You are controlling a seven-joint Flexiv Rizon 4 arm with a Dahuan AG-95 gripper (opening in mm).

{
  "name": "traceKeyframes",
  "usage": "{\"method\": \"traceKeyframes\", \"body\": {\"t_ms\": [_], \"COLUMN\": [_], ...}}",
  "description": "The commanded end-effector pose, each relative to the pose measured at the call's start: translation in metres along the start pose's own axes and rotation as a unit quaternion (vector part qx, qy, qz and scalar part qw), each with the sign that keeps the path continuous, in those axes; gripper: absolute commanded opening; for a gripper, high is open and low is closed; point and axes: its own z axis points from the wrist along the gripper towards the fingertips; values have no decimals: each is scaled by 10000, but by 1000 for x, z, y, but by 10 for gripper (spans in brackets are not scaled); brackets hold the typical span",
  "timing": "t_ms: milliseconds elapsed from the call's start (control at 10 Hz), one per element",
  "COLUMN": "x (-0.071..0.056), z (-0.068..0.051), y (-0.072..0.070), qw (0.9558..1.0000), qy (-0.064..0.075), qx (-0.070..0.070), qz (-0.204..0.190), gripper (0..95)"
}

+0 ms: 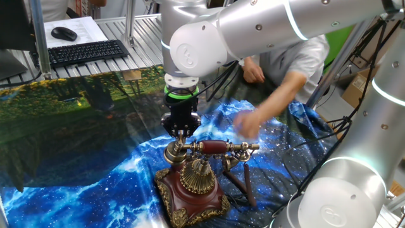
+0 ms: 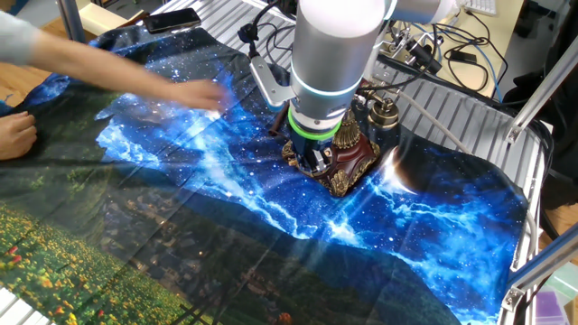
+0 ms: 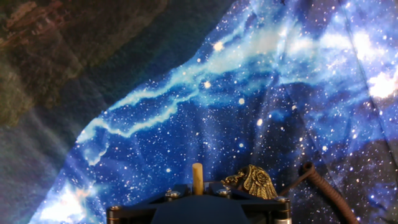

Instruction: Dial a number on an old rotary phone

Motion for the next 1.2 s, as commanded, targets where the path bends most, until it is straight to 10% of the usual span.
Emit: {"method": "traceKeyframes", "body": {"t_ms": [100, 1200], "x": [-1, -7], "z": [1, 6], "y": [1, 10], "qw": [10000, 9998], "qy": [-22, -107], "qx": [14, 117], "qz": [14, 91], "gripper": [0, 0]}}
